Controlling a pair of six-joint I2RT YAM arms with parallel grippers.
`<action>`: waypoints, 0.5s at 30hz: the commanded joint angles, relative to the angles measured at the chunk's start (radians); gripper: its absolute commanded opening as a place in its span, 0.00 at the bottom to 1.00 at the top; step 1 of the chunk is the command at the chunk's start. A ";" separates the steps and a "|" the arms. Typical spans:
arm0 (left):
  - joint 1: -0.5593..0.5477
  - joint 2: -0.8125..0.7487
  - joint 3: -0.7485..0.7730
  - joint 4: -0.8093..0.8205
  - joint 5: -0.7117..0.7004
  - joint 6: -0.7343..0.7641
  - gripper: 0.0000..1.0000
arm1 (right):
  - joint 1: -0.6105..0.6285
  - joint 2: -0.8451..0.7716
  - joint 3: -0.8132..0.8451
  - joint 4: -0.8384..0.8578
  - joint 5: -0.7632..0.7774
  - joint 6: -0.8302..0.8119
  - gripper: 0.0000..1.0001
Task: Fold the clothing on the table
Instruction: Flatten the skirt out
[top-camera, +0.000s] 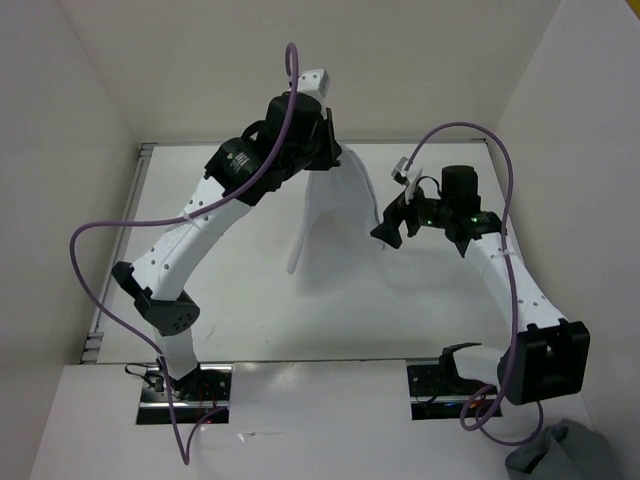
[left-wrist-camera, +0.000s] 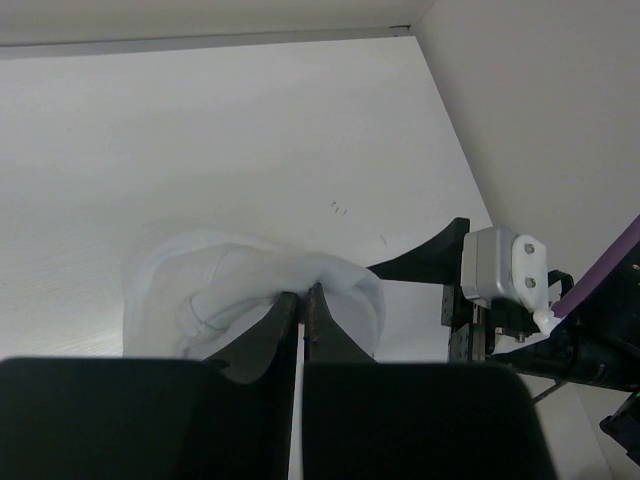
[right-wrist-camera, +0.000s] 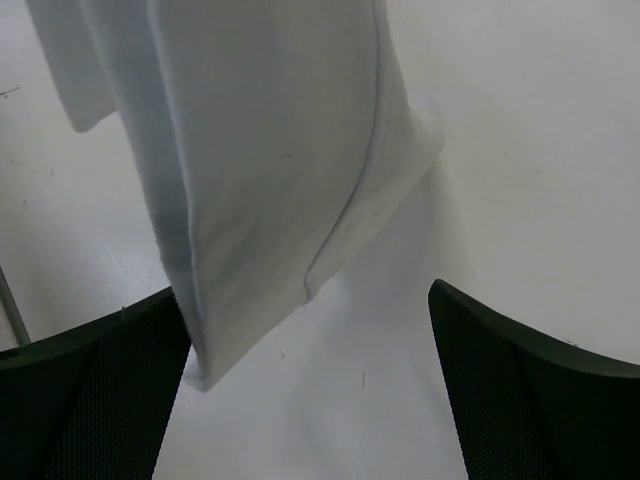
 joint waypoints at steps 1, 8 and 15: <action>-0.004 -0.037 0.034 0.013 0.007 0.021 0.00 | 0.058 -0.010 0.013 0.039 -0.010 0.027 0.99; -0.013 -0.037 0.052 0.022 0.016 0.010 0.00 | 0.067 0.037 0.003 0.095 0.160 0.071 0.08; -0.004 -0.059 -0.013 -0.003 -0.007 0.031 0.00 | 0.067 0.049 0.027 0.181 0.315 0.136 0.00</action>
